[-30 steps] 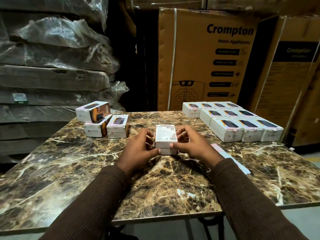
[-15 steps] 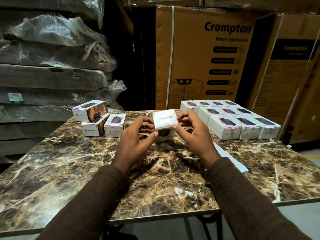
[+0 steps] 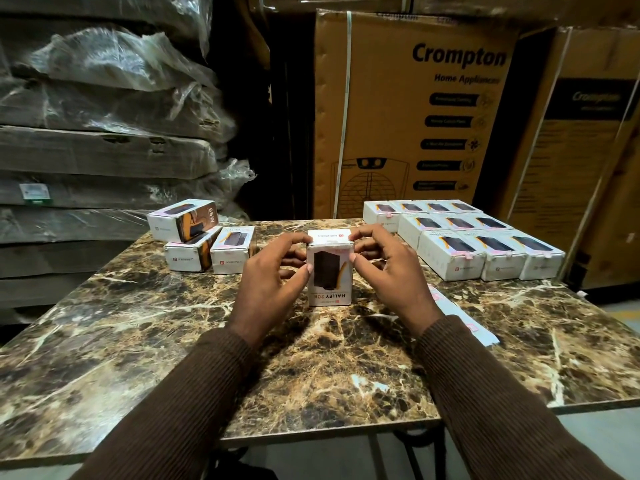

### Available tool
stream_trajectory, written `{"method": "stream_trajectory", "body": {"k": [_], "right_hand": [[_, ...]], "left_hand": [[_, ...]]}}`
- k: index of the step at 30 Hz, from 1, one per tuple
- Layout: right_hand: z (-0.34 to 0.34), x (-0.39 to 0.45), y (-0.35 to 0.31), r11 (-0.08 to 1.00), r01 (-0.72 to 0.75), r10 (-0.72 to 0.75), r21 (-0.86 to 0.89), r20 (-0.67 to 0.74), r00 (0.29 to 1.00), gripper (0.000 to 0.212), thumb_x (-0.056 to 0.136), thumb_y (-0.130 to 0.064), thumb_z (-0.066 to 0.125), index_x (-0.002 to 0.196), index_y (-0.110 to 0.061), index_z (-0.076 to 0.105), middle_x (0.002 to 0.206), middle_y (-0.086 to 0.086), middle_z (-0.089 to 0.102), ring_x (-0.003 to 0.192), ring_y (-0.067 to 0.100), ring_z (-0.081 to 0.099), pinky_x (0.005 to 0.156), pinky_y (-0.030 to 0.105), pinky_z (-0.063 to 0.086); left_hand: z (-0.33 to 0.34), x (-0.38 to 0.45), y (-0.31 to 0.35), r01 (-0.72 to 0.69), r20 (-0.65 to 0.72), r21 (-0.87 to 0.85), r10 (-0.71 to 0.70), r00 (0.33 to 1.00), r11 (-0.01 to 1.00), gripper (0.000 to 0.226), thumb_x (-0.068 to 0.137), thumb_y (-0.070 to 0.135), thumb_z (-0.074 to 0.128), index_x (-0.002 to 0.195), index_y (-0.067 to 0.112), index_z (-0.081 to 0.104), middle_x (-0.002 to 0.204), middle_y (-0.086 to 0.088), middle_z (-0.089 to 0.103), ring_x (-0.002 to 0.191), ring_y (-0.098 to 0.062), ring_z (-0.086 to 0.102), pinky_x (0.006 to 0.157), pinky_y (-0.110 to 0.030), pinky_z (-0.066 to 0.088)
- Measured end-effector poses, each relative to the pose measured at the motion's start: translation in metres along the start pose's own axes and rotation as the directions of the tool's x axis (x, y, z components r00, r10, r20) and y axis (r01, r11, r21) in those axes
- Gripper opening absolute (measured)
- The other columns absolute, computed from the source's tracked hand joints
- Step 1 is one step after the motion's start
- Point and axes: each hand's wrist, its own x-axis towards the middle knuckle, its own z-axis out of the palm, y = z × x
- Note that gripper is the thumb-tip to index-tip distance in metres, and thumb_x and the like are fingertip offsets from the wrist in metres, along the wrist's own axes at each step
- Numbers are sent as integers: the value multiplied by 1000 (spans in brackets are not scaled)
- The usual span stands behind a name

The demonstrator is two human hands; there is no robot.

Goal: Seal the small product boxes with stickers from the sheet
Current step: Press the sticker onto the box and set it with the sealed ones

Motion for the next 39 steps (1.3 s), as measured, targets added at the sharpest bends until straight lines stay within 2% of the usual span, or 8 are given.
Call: {"method": "stream_trajectory", "body": {"k": [15, 19, 23, 26, 29, 33, 36, 39], "right_hand": [[-1, -1, -3, 999, -31, 31, -18, -37, 999, 25, 96, -20, 72, 118, -32, 68, 101, -9, 72, 95, 7, 68, 81, 32, 61], [-18, -2, -15, 969, -108, 133, 220, -101, 986, 24, 96, -11, 71, 116, -23, 73, 102, 0, 75, 94, 17, 70, 78, 39, 61], [-70, -5, -19, 943, -161, 211, 290, -151, 966, 13, 99, -8, 68, 108, -12, 76, 99, 11, 76, 80, 13, 66, 66, 24, 54], [-108, -14, -7, 962, -188, 214, 199, -117, 970, 11, 99, -10, 69, 107, -12, 77, 98, 8, 76, 80, 9, 66, 65, 18, 51], [-130, -24, 13, 968, -240, 242, 75, -23, 970, 10, 97, -9, 72, 102, -15, 78, 100, 12, 75, 82, 11, 66, 64, 18, 53], [-142, -39, 38, 957, -267, 278, -110, 106, 955, 15, 96, -7, 72, 98, -21, 80, 95, 1, 78, 93, 20, 71, 80, 32, 58], [-144, -48, 51, 937, -267, 306, -225, 157, 939, 21, 97, -7, 70, 99, -26, 80, 95, -9, 77, 89, 5, 68, 82, 30, 57], [-152, -52, 61, 925, -251, 305, -286, 163, 938, 29, 96, -3, 69, 96, -30, 79, 97, -14, 77, 91, 0, 69, 88, 35, 60]], "left_hand": [[2, 0, 3, -44, -41, 71, 47, 998, 996, 38, 95, 15, 73, 130, 24, 61, 110, 5, 63, 95, -3, 64, 71, -14, 56], [2, -2, 16, -174, -108, 160, 193, 975, 972, 29, 92, 6, 71, 119, 12, 65, 103, 4, 59, 85, -4, 58, 67, -17, 52], [13, -12, 31, -388, 12, 154, 391, 920, 909, 14, 89, 6, 70, 102, 10, 69, 98, 2, 62, 82, -12, 58, 68, -23, 52], [34, -21, 40, -457, 223, 69, 433, 873, 887, 14, 93, 15, 71, 107, 13, 71, 109, 3, 63, 91, -11, 62, 73, -26, 57], [60, -23, 46, -431, 366, 11, 398, 841, 902, 21, 100, 28, 63, 117, 17, 71, 121, 6, 63, 106, -9, 63, 86, -33, 59], [101, -11, 49, -324, 385, 53, 280, 879, 945, 33, 103, 30, 60, 133, 17, 64, 128, 4, 63, 114, -10, 58, 95, -39, 55], [125, -3, 53, -258, 390, 90, 204, 898, 962, 38, 102, 24, 61, 139, 15, 61, 134, 0, 63, 122, -14, 55, 103, -40, 50], [140, 3, 55, -247, 450, 102, 176, 876, 964, 34, 103, 29, 60, 135, 18, 63, 135, 1, 62, 123, -13, 53, 105, -39, 47]]}}
